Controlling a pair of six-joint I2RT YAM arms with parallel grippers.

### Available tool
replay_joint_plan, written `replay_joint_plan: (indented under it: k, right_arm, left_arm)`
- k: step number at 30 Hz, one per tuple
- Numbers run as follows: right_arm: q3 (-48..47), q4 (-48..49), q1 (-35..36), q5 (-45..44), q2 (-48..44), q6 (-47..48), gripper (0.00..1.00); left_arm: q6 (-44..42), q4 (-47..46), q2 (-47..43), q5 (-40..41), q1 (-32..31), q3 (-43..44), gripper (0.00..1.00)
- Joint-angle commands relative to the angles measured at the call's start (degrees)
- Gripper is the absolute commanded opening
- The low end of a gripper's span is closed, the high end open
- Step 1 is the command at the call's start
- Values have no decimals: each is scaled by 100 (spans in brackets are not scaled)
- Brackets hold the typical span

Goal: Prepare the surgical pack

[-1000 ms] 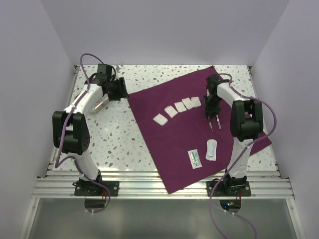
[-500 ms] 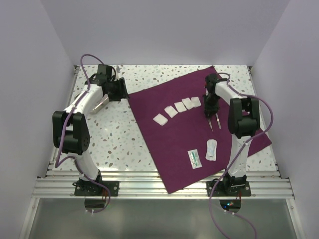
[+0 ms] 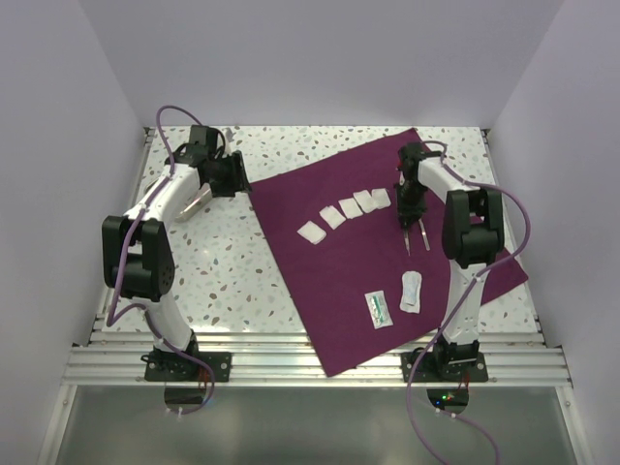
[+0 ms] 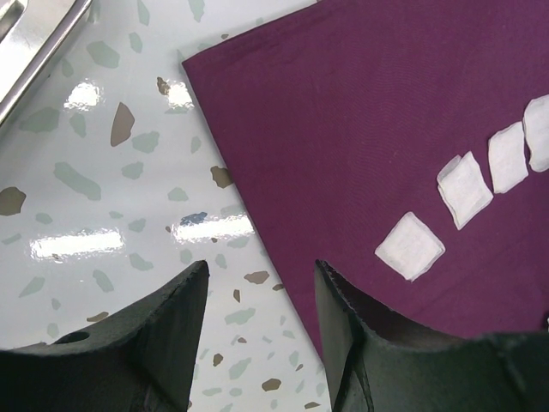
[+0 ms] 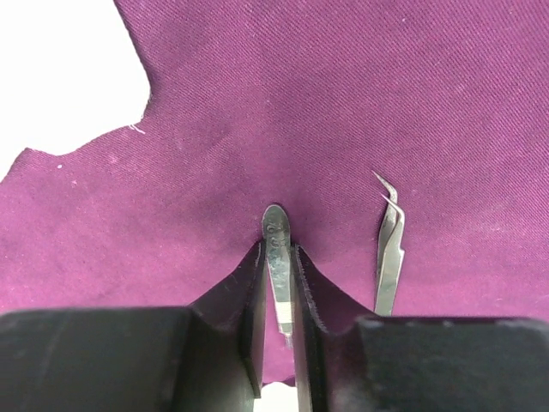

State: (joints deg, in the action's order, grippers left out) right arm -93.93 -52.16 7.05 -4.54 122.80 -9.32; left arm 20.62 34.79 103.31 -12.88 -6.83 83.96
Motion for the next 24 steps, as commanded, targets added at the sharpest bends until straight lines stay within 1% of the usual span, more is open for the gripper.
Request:
replay_joint_plan:
  k: [1, 7, 8, 12, 15, 16, 18, 21, 22, 24]
  right_arm:
    - [-196, 66, -46, -21, 218, 45, 15]
    - [-398, -66, -63, -65, 113, 18, 8]
    - [-398, -75, -63, -74, 77, 1, 5]
    - [-372, -136, -63, -127, -142, -17, 0]
    - [-372, -224, -63, -31, -326, -78, 0]
    - [-372, -268, -55, 22, -371, -96, 0]
    - [-354, -286, -55, 180, -485, -166, 0]
    - [-301, -268, -63, 435, -722, -280, 0]
    - [-275, -233, -55, 479, -827, -359, 0]
    - [-249, -207, -54, 751, -942, -456, 0]
  left_arm:
    - [222, -200, -100, 92, -20, -90, 56]
    - [451, -350, -232, 76, -46, -275, 57]
    - [469, -367, -267, 76, -64, -293, 57]
    - [460, -394, -320, 49, -204, -319, 57]
    - [451, -516, -390, -204, -310, -441, 57]
    - [504, -682, -451, -449, -354, -503, 57]
    - [557, -937, -557, -662, -433, -739, 57]
    - [793, -1613, -803, -1301, -609, -1134, 58]
    - [890, -2015, -882, -1443, -705, -1250, 59]
    - [1075, -2395, -944, -1672, -819, -1539, 59]
